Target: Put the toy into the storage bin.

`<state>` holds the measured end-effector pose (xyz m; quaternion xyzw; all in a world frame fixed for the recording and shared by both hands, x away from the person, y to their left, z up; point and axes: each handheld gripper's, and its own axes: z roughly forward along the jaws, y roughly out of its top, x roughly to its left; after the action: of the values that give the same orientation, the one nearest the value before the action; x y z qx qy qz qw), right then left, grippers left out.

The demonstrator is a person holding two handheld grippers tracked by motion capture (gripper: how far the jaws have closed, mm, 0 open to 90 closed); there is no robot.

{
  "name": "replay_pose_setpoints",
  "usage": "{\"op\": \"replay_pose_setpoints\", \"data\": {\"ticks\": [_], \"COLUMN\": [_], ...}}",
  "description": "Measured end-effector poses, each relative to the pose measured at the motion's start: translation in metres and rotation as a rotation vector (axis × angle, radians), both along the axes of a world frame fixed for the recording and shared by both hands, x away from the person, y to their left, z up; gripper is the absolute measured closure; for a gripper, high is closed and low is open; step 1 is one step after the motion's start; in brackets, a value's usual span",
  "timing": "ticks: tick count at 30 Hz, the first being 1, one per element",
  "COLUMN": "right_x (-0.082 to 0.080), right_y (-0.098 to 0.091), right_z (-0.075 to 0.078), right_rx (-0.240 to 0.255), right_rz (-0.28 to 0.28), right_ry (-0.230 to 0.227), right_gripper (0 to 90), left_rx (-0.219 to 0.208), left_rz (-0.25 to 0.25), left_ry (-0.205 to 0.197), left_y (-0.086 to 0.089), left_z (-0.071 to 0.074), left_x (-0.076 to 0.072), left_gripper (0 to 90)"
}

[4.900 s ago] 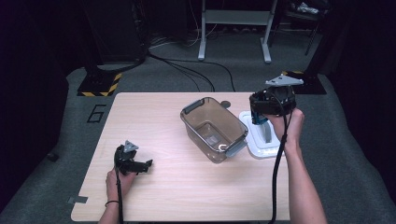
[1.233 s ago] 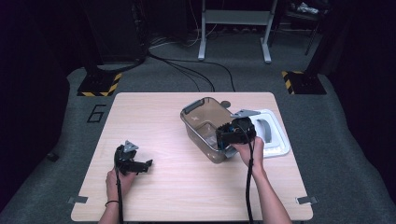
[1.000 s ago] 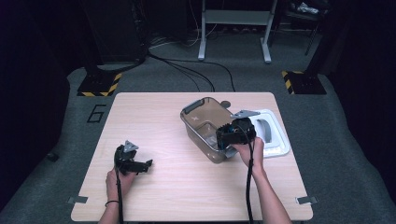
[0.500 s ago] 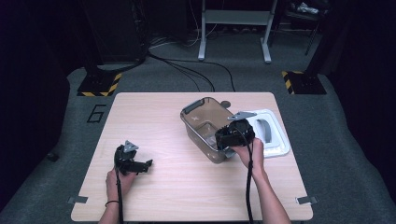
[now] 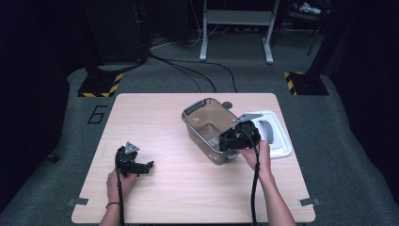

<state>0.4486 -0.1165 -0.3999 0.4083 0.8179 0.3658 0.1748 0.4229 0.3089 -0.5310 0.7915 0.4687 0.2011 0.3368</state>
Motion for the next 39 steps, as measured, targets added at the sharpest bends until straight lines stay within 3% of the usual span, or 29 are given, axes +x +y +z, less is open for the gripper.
{"op": "replay_pose_setpoints", "data": {"ticks": [10,18,26,39], "right_x": [-0.004,-0.006,-0.010,-0.013], "right_y": [0.000,-0.006,-0.006,-0.005], "right_z": [0.000,-0.004,-0.005,-0.007], "right_rx": [-0.007,0.042,0.038,0.045], "right_rz": [0.004,-0.008,-0.020,-0.043], "right_ry": [0.007,0.032,-0.002,-0.015], "right_gripper": [23.2,22.6,23.2,23.3], "left_rx": [0.000,0.000,0.000,0.000], "left_rz": [0.000,0.000,0.000,0.000], "left_ry": [0.000,0.000,0.000,0.000], "left_y": [0.000,0.000,0.000,0.000], "left_z": [0.000,0.000,0.000,0.000], "left_x": [0.000,0.000,0.000,0.000], "left_gripper": [0.4,0.4,0.4,0.4]}}
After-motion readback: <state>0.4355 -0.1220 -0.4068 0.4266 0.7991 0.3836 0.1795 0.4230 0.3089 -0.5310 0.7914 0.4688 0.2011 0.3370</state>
